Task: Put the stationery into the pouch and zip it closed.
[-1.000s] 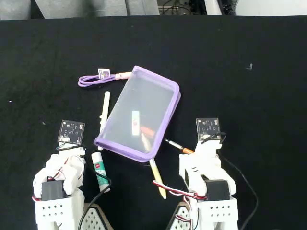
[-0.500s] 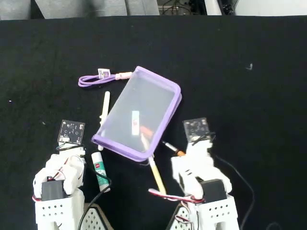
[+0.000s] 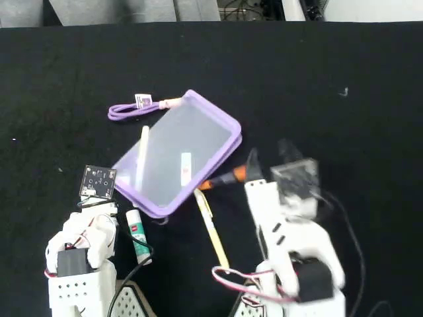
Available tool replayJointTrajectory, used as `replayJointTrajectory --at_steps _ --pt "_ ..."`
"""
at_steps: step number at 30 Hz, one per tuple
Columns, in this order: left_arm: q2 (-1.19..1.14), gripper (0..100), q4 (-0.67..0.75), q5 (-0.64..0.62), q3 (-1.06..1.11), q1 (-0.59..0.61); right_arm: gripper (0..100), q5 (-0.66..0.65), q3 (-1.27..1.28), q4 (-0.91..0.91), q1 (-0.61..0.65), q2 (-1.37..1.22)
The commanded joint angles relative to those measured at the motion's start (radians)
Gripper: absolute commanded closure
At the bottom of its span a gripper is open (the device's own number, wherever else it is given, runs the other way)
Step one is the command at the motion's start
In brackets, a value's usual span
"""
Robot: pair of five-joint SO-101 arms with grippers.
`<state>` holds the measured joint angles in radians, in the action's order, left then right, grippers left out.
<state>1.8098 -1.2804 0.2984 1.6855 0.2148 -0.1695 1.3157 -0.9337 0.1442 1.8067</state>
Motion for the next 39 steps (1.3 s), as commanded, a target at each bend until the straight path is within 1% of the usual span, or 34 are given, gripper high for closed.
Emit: replayJointTrajectory --at_steps 1,3,4,7,13,16,20,23,25,28,31,33,39 --pt "0.009 95 0.003 0.008 0.012 -0.007 74.3 0.037 -0.329 0.02 -0.005 -0.021" --pt "0.009 95 0.003 0.008 0.012 -0.007 74.3 0.034 -0.426 0.018 -0.002 -0.14" --pt "0.009 95 0.003 0.008 0.012 -0.007 74.4 0.032 -0.464 0.021 0.02 -0.217" --pt "0.009 95 0.003 0.008 0.012 -0.007 74.3 0.031 -0.567 0.023 0.143 -0.481" --pt "0.009 95 0.003 0.008 0.012 -0.007 74.3 0.029 -0.823 0.025 0.428 -1.035" --pt "0.009 95 0.003 0.008 0.012 -0.007 74.3 -0.026 -0.969 0.018 0.506 -1.302" --pt "0.009 95 0.003 0.008 0.012 -0.007 74.3 -0.103 -1.127 0.017 0.523 -1.615" --pt "0.009 95 0.003 0.008 0.012 -0.007 74.3 -0.117 -1.251 0.015 0.522 -1.811" --pt "0.009 95 0.003 0.008 0.012 -0.007 74.3 -0.117 -1.346 -0.018 0.525 -1.928" --pt "0.009 95 0.003 0.008 0.012 -0.007 74.3 -0.135 -1.532 -0.117 0.537 -2.097" --pt "0.009 95 0.003 0.008 0.012 -0.007 74.3 -0.218 -1.735 -0.245 0.562 -2.264" --pt "0.009 95 0.003 0.008 0.012 -0.007 74.3 -0.247 -1.862 -0.311 0.577 -2.371" --pt "0.009 95 0.003 0.008 0.012 -0.007 74.3 -0.256 -2.223 -0.427 0.583 -2.663"
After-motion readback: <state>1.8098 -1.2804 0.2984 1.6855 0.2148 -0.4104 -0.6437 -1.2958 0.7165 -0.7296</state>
